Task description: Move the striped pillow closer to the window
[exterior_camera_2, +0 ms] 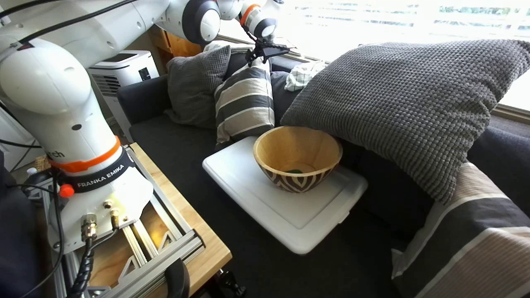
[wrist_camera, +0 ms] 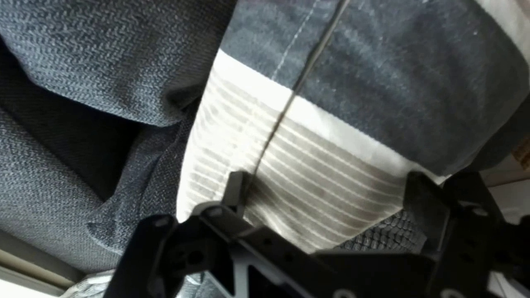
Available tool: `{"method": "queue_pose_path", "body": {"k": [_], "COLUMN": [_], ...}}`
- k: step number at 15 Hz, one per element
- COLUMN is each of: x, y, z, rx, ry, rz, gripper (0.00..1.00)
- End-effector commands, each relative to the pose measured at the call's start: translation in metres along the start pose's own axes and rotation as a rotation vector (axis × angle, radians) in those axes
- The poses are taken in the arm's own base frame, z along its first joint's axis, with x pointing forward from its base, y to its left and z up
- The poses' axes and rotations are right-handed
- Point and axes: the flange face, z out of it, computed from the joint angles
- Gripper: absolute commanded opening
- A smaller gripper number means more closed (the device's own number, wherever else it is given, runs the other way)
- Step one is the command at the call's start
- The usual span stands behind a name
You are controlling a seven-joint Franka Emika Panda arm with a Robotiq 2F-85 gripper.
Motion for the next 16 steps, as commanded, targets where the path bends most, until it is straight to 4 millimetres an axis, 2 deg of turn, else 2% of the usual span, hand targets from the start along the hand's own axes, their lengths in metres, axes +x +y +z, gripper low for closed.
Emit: {"method": "queue_pose_path", "body": {"k": [1, 3, 5, 9, 10, 13, 16], "x": [-0.003, -0.002, 0.0, 0.006, 0.009, 0.021, 0.044], "y": [-0.003, -0.009, -0.012, -0.011, -0.01, -0.004, -0.001], "z": [0.014, 0.017, 0.015, 0.002, -0.005, -0.028, -0.068], "rx": [0.07, 0.124, 0.155, 0.162, 0.15, 0.106, 0.045], "ry": [-0.016, -0.025, -0.039, -0.026, -0.021, -0.009, -0.01], "rz": [0.011, 0.012, 0.017, 0.024, 0.024, 0.015, -0.019], "gripper": [0.66, 0.48, 0.35, 0.05, 0.01, 0.0, 0.01]}}
